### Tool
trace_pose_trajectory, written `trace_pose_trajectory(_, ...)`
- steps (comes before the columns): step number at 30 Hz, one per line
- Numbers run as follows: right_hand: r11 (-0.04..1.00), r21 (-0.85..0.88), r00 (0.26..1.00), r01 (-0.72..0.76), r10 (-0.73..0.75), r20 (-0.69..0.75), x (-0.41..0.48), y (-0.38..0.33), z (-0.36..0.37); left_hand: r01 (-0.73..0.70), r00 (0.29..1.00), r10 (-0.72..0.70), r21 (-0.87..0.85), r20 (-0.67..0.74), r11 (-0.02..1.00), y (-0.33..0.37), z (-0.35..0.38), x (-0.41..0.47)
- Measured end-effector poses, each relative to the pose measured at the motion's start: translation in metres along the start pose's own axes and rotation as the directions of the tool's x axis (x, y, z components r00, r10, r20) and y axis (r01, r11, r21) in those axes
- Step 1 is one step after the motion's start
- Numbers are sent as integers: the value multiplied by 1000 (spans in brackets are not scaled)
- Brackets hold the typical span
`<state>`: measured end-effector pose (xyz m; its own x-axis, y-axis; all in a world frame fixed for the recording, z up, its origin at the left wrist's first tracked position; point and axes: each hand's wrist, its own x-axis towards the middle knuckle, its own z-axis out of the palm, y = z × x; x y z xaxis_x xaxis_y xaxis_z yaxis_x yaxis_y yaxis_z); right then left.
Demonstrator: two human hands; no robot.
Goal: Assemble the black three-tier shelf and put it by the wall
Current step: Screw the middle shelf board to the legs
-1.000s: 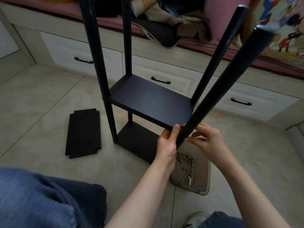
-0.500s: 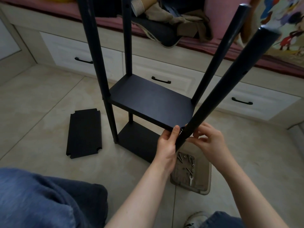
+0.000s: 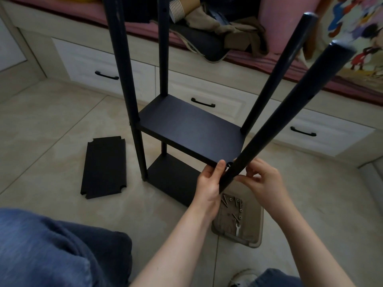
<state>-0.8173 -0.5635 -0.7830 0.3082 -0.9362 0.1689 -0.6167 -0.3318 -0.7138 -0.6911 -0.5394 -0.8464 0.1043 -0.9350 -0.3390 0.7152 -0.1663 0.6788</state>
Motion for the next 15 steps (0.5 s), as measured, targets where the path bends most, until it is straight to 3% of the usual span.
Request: trace_pose_trajectory(15, 997, -3, 996, 73, -73, -61, 1, 7, 3, -13, 999, 15, -56, 32, 998, -1, -2, 2)
